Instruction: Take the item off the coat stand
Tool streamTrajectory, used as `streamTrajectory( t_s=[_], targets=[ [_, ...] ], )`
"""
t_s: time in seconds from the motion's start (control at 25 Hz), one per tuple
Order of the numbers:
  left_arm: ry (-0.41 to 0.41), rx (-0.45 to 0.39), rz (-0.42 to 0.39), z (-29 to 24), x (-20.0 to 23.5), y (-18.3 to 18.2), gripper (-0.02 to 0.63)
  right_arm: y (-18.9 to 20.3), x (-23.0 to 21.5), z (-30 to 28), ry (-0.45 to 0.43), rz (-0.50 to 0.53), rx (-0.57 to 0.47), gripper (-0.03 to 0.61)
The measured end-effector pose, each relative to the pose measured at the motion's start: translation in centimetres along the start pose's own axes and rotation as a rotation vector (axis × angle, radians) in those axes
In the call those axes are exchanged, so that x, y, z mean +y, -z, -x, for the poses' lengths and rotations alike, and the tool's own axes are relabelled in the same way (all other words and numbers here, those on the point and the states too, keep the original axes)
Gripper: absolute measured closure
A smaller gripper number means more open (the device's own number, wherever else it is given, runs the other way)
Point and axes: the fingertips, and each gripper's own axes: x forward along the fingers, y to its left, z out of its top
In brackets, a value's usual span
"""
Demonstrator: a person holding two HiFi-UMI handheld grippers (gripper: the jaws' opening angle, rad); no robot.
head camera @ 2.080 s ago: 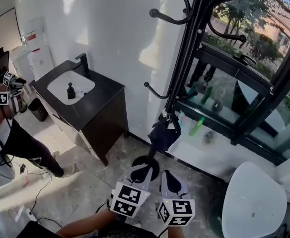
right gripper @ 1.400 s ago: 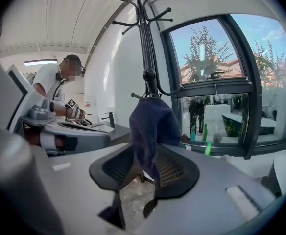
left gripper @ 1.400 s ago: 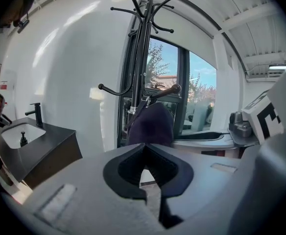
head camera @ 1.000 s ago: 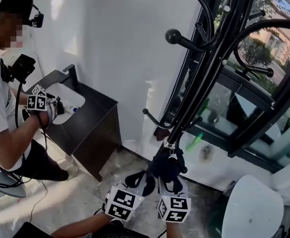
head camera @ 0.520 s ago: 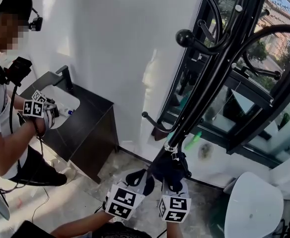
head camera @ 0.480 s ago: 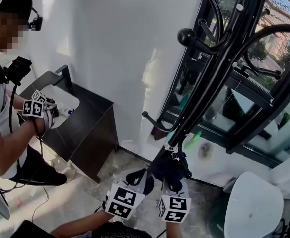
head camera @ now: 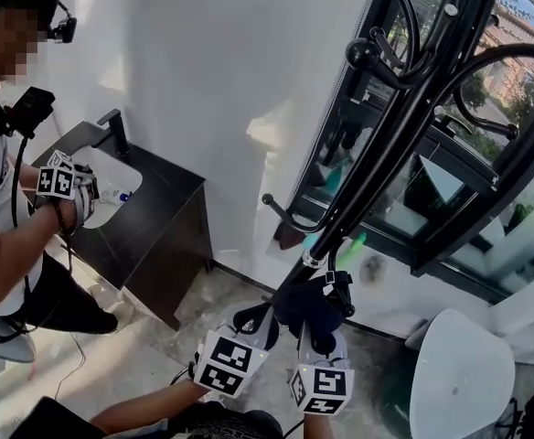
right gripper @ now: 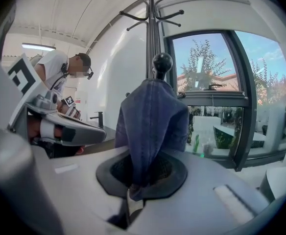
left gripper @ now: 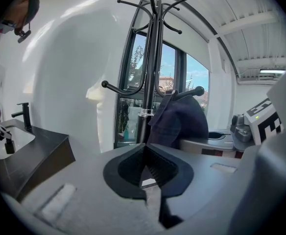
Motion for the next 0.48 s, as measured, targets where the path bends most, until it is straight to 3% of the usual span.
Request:
streamTrajectory(
  t_s=[0.48],
  targets=[
    [-0.019,-0.041,0.006,1.7,-2.4,-1.1,0.612,-0.9,0.0,3.2,-0.027,0.037,-0.022,0.566]
  ],
)
